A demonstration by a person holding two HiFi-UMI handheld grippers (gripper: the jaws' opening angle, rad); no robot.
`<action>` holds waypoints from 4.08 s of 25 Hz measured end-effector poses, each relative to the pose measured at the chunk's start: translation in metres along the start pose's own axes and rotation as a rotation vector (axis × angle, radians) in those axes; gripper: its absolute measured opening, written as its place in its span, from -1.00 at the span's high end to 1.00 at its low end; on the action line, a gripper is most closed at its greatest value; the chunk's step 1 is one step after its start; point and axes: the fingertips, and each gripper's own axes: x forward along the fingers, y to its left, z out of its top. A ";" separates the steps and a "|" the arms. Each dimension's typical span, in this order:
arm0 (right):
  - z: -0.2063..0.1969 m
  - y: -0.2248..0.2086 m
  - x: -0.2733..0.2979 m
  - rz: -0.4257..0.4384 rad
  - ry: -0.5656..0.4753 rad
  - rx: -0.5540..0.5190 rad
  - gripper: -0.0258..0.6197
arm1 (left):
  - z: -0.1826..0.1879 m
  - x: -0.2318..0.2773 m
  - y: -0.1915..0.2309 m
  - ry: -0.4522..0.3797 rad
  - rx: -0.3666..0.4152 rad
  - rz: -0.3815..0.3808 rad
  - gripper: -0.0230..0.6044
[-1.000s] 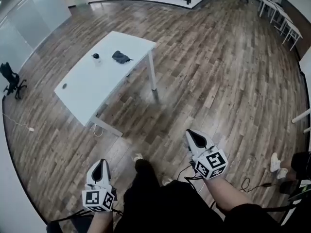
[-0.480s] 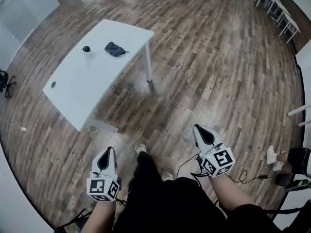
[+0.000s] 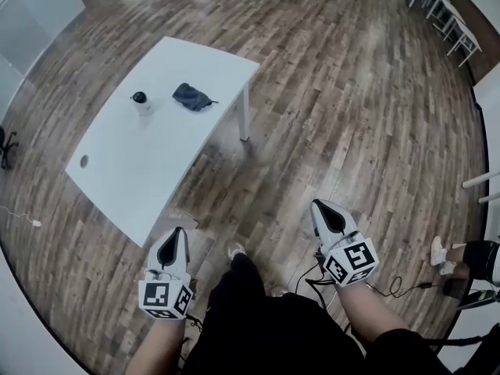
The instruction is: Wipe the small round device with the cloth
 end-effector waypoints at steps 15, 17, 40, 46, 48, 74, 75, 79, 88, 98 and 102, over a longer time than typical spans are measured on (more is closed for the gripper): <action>0.073 0.015 0.088 -0.053 -0.084 -0.040 0.92 | 0.068 0.080 0.080 -0.092 0.006 -0.067 0.90; 0.074 0.013 0.093 -0.057 -0.086 -0.045 0.92 | 0.074 0.085 0.084 -0.107 0.013 -0.069 0.90; 0.091 -0.020 0.277 0.164 -0.042 -0.052 0.92 | 0.112 0.164 0.162 -0.105 -0.024 0.147 0.90; 0.094 -0.006 0.347 0.293 0.012 -0.037 0.92 | 0.125 0.174 0.197 -0.052 -0.063 0.258 0.90; 0.098 -0.014 0.369 0.299 0.002 -0.065 0.92 | 0.130 0.203 0.204 -0.072 -0.055 0.246 0.90; 0.052 0.079 0.462 0.684 0.158 -0.163 0.92 | 0.143 0.148 0.252 -0.086 -0.106 0.545 0.90; 0.048 0.078 0.464 0.681 0.164 -0.174 0.92 | 0.142 0.145 0.254 -0.092 -0.114 0.552 0.90; 0.030 0.078 0.465 0.711 0.191 -0.175 0.91 | 0.141 0.130 0.254 -0.094 -0.099 0.575 0.90; -0.024 0.093 0.467 0.733 0.311 -0.327 0.58 | 0.119 0.090 0.257 -0.075 -0.147 0.649 0.90; -0.056 0.095 0.478 0.704 0.392 -0.373 0.35 | 0.118 0.077 0.260 -0.055 -0.145 0.660 0.90; -0.065 0.096 0.481 0.703 0.415 -0.387 0.31 | 0.116 0.071 0.261 -0.048 -0.152 0.673 0.90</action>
